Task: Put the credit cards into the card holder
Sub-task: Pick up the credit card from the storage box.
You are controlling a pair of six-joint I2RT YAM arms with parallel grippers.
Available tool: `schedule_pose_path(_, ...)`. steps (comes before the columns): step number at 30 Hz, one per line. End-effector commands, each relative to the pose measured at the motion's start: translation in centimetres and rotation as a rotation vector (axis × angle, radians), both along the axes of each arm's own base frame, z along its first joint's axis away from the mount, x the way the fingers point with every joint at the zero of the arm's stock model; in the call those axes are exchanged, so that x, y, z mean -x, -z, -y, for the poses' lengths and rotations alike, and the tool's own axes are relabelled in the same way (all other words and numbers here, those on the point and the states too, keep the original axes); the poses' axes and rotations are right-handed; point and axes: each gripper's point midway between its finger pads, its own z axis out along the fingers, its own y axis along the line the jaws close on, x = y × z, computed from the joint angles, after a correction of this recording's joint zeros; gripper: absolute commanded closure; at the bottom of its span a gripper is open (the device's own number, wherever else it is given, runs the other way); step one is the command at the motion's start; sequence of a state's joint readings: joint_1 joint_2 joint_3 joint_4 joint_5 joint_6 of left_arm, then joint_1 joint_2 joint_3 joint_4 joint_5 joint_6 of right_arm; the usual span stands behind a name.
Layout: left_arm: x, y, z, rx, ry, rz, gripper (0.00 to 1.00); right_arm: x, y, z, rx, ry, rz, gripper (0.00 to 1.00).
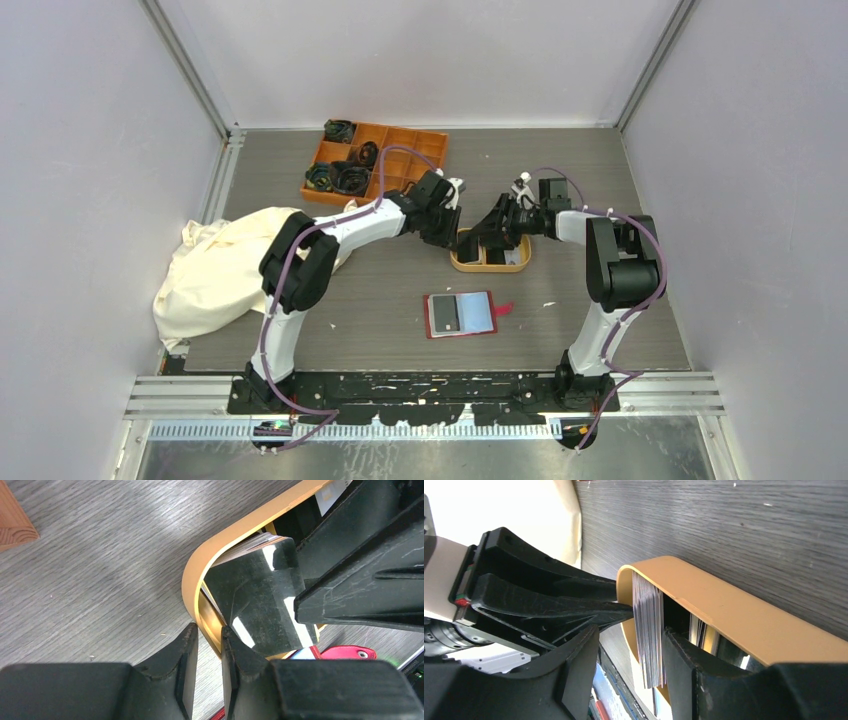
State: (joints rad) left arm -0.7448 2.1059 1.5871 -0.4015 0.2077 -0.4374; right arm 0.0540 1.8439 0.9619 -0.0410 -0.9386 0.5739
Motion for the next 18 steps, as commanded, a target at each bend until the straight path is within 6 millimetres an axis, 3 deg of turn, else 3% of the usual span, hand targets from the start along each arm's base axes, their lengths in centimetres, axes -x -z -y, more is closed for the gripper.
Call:
schedule_pose_path(1,-0.5,-1.9,1.2,0.039,0.025,0.034,0.76,-0.6,-2.7,-0.8,-0.082,-0.026,0.077,0.46)
schedule_pose_path(6,-0.4,-2.1,1.3,0.047,0.031,0.031,0.77,-0.1,-1.9,-1.5,-0.080,-0.046,0.046,0.46)
schedule_pose_path(11,-0.2,-2.3,1.5,0.050,0.037,0.033,0.77,0.6,-0.1,-1.4,0.058,-0.077,0.025,0.45)
schedule_pose_path(18,-0.1,-2.2,1.7,0.056,0.046,0.025,0.77,0.9,0.2,-1.5,0.075,-0.092,0.020,0.42)
